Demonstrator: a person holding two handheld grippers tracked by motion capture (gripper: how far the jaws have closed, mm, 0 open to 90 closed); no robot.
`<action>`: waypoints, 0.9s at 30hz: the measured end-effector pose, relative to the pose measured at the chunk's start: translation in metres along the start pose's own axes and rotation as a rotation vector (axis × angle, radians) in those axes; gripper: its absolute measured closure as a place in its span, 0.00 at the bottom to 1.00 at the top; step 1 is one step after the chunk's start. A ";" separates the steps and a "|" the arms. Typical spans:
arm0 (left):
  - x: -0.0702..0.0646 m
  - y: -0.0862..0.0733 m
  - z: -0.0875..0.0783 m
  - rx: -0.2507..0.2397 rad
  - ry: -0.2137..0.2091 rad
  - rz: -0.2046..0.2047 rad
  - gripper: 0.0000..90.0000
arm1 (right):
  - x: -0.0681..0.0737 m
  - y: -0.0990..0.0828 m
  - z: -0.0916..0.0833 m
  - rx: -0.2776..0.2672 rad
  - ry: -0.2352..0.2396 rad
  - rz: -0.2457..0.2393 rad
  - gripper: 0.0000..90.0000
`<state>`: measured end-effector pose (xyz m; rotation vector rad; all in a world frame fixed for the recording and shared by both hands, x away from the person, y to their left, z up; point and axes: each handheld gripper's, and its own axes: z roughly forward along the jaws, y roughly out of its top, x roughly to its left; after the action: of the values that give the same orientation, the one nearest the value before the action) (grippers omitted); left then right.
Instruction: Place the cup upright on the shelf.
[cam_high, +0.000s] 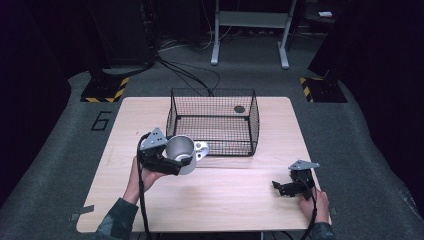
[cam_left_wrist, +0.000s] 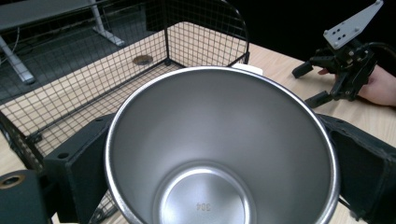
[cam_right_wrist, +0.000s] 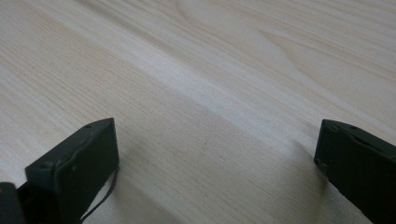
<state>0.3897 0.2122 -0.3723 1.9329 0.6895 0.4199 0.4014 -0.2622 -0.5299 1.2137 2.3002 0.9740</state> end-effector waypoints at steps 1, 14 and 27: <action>0.000 0.002 0.000 0.004 0.002 0.007 0.07 | 0.000 0.000 0.000 0.000 0.000 0.000 0.00; 0.010 0.034 0.014 -0.008 -0.027 0.020 0.07 | 0.000 0.000 0.000 0.000 0.000 0.000 0.00; 0.024 0.052 0.028 -0.006 -0.015 0.028 0.07 | 0.000 0.000 0.000 0.000 0.000 0.000 0.00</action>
<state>0.4390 0.1905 -0.3377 1.9400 0.6518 0.4243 0.4014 -0.2622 -0.5299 1.2135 2.3002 0.9741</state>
